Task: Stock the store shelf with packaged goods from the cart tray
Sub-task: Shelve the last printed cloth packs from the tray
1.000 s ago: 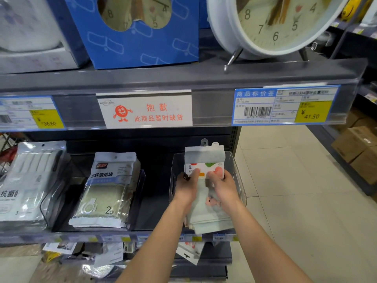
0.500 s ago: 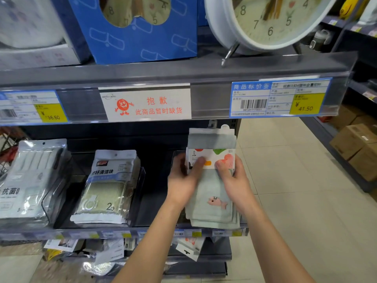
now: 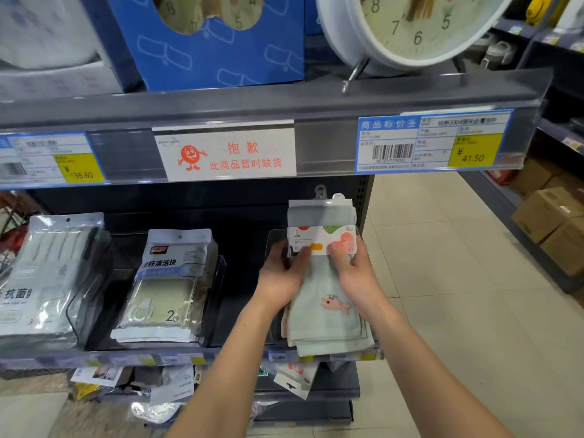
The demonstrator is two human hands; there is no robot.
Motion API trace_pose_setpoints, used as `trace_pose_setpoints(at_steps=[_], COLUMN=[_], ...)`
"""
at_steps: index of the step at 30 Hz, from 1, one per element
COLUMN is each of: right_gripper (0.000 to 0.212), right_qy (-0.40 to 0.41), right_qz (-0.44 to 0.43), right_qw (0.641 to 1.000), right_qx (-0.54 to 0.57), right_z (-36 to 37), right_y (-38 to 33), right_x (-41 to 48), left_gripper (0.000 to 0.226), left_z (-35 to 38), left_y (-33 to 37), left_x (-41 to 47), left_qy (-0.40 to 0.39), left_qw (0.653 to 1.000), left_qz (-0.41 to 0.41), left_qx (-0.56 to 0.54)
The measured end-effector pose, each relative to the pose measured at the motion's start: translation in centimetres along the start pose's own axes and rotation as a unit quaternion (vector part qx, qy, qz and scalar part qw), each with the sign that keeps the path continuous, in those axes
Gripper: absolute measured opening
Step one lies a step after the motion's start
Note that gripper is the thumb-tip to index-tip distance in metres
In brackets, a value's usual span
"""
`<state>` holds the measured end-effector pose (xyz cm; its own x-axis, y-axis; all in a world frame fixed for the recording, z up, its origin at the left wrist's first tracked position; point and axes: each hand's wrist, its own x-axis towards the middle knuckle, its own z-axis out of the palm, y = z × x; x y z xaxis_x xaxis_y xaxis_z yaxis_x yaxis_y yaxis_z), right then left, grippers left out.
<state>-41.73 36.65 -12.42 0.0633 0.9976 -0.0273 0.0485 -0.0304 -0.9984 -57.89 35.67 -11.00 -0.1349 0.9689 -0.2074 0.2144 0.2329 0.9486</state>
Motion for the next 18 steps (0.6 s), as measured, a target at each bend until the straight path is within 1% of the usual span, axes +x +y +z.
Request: trace_pose_setpoints(at_steps=[3, 6, 9, 12, 16, 18], right_gripper=[0.038, 0.043, 0.038, 0.036, 0.035, 0.031], right_qy=[-0.023, -0.034, -0.02, -0.01, -0.01, -0.008], right_qz=[0.026, 0.044, 0.056, 0.05, 0.03, 0.004], right_qw=[0.999, 0.998, 0.998, 0.999, 0.999, 1.0], right_qx=[-0.005, -0.035, -0.022, 0.002, 0.015, 0.013], right_z=[-0.2, -0.1, 0.1, 0.2, 0.2, 0.0], right_y=[0.8, 1.6, 1.8, 1.8, 2.0, 1.6], right_x=[0.9, 1.4, 1.3, 1.3, 1.3, 1.3], left_gripper=[0.057, 0.058, 0.059, 0.054, 0.05, 0.047], left_z=[0.6, 1.1, 1.8, 2.4, 2.7, 2.6], left_y=[-0.1, -0.8, -1.4, -1.9, -2.4, -2.0], left_x=[1.1, 2.2, 2.6, 2.7, 2.8, 2.8], left_qy=[0.004, 0.011, 0.026, 0.035, 0.051, 0.067], left_qw=[0.999, 0.997, 0.996, 0.996, 0.997, 0.996], left_qz=[-0.019, -0.037, -0.035, -0.012, 0.012, 0.027], left_qx=[0.042, 0.07, 0.082, 0.085, 0.056, 0.043])
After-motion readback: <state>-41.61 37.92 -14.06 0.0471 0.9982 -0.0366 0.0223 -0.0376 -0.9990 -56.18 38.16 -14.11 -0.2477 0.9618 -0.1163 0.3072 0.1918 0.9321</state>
